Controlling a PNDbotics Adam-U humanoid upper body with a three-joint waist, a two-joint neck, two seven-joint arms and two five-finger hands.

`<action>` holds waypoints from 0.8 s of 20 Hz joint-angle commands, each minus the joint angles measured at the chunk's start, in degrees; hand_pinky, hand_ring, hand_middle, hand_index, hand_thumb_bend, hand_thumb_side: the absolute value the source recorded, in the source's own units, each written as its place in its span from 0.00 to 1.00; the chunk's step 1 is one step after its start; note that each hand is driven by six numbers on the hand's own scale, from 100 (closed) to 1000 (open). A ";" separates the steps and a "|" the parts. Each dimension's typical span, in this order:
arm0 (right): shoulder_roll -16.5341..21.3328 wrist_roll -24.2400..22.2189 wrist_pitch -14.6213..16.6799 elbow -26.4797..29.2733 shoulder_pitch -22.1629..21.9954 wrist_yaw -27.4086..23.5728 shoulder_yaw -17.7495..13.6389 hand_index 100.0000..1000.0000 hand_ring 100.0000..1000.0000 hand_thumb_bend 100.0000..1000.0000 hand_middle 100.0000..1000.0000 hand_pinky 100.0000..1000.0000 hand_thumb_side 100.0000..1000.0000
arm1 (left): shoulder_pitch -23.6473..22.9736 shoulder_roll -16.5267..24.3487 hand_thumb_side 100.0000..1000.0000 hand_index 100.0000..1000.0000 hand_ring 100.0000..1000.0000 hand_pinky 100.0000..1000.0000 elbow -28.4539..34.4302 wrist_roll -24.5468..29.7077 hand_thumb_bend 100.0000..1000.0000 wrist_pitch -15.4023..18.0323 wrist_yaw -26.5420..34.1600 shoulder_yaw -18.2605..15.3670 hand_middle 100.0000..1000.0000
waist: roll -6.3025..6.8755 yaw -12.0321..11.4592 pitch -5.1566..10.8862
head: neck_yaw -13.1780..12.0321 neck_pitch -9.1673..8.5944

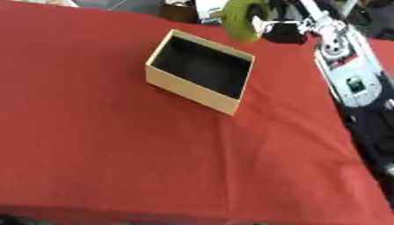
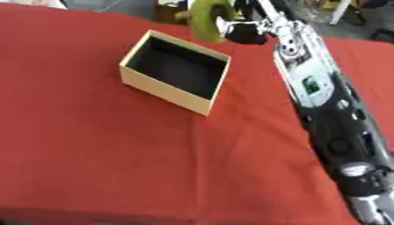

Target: Pick up objects on the table and place them in the box.

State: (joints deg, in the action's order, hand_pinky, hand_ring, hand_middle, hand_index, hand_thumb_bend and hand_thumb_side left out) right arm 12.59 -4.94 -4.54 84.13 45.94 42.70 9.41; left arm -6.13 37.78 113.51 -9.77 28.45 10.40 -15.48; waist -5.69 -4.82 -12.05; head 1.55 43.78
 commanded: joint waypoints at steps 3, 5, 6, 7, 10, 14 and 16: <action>-4.05 1.30 -3.29 1.78 0.49 9.15 -0.71 0.15 0.45 0.00 0.10 0.24 0.00 | 0.45 0.13 0.66 0.72 1.00 0.60 1.09 0.59 0.02 1.04 -0.54 0.12 1.00 | 0.43 -0.56 0.24 | 2.09 -0.03; -4.55 1.40 -3.89 1.64 -0.08 10.58 -0.81 0.15 0.45 0.00 0.10 0.24 0.00 | 0.43 -0.16 0.67 0.72 1.00 0.60 1.09 0.78 0.02 1.15 -0.64 0.13 1.00 | 0.30 -0.88 0.02 | 3.71 -0.09; -4.68 1.60 -4.26 1.59 -0.32 11.04 -0.90 0.15 0.45 0.00 0.10 0.24 0.00 | 0.39 -0.31 0.67 0.72 1.00 0.60 1.09 0.82 0.02 1.16 -0.68 0.08 1.00 | 0.24 -0.99 -0.07 | 4.40 -0.16; -4.82 1.88 -4.65 1.60 -0.54 11.42 -0.96 0.15 0.45 0.00 0.10 0.24 0.00 | 0.36 -0.46 0.67 0.72 1.00 0.60 1.09 0.85 0.02 1.15 -0.70 0.04 1.00 | 0.19 -1.07 -0.14 | 4.91 -0.26; -5.45 2.47 -5.19 1.59 -1.05 11.98 -0.87 0.15 0.45 0.00 0.10 0.24 0.00 | 0.54 -0.87 0.67 0.72 1.00 0.60 1.09 1.03 0.02 1.12 -0.60 0.11 1.00 | 0.11 -1.19 -0.37 | 6.02 -0.95; -6.54 2.67 -4.70 1.39 -1.59 12.44 -0.31 0.15 0.44 0.00 0.10 0.24 0.00 | 0.82 -1.64 0.67 0.72 1.00 0.60 1.09 1.54 0.03 1.10 -0.48 0.17 1.00 | 0.20 -1.47 -0.86 | 6.27 -2.07; -6.94 2.39 -4.21 1.17 -1.78 12.67 -0.02 0.15 0.44 0.00 0.10 0.24 0.00 | 0.84 -2.05 0.68 0.72 1.00 0.59 1.09 1.69 0.03 0.99 -0.49 0.11 1.00 | 0.29 -1.63 -1.11 | 5.99 -2.60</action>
State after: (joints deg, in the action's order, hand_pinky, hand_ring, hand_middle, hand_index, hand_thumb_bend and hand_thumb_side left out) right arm 5.55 -2.61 -9.11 84.40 43.31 54.83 9.42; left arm -5.69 34.94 113.55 -8.34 29.45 10.04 -15.04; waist -6.04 -6.40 -13.95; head 7.54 42.07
